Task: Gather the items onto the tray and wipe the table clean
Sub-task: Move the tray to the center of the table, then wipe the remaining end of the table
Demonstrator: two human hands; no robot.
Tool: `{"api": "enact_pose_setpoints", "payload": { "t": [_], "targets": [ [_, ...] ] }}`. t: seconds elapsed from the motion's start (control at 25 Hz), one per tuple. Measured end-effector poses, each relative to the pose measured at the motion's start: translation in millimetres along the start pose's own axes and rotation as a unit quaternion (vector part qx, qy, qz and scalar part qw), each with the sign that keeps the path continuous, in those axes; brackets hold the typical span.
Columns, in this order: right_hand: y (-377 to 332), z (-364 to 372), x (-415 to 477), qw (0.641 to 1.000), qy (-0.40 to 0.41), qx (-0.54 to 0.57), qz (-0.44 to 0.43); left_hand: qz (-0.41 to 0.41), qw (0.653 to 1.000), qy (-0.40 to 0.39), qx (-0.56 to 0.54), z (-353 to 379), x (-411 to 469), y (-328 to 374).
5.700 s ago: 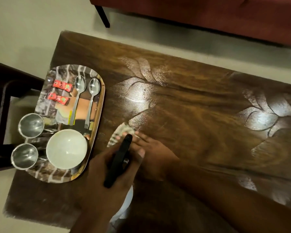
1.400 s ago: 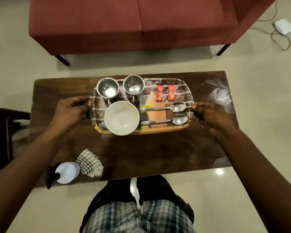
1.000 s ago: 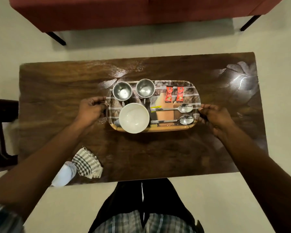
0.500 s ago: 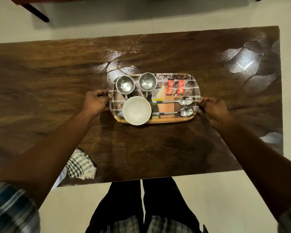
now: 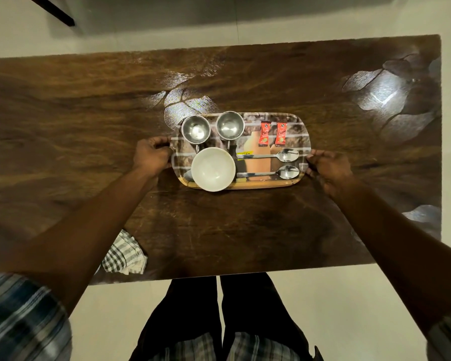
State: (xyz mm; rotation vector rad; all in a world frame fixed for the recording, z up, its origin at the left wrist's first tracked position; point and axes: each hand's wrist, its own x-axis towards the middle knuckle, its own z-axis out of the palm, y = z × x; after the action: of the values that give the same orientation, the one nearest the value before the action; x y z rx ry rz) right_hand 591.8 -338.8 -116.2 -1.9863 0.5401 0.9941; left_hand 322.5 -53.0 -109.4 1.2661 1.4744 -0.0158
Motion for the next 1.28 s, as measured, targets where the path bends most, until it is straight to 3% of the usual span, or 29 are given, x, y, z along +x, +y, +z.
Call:
{"api": "enact_pose_setpoints", "payload": {
  "t": [0.28, 0.48, 0.68, 0.96, 1.2, 1.28],
  "targets": [
    [-7.8, -9.9, -40.7, 0.989, 0.06, -0.103, -0.083, 0.038, 0.998, 0.051, 0.029, -28.0, -35.9, 15.6],
    [-13.8, 19.6, -130.8, 0.942, -0.027, -0.218, -0.254, 0.131, 0.991, 0.038, 0.005, -59.4, -117.0, 40.6],
    [2.9, 86.1, -224.6, 0.916, -0.145, -0.205, -0.314, 0.175, 0.981, 0.055, -0.057, -109.3, -199.9, 35.4],
    [60.2, 187.9, -343.6, 0.878, -0.24, -0.21, -0.357, 0.193, 0.97, 0.113, -0.099, -217.8, -254.6, -35.1],
    [136.6, 258.4, -381.5, 0.831, -0.241, -0.294, -0.407, 0.157, 0.96, 0.14, -0.183, -325.2, -235.1, -135.4],
    [163.2, 279.8, -374.4, 0.813, -0.241, -0.326, -0.418, 0.144, 0.969, 0.117, -0.164, -340.3, -216.4, -171.2]
  ]
}}
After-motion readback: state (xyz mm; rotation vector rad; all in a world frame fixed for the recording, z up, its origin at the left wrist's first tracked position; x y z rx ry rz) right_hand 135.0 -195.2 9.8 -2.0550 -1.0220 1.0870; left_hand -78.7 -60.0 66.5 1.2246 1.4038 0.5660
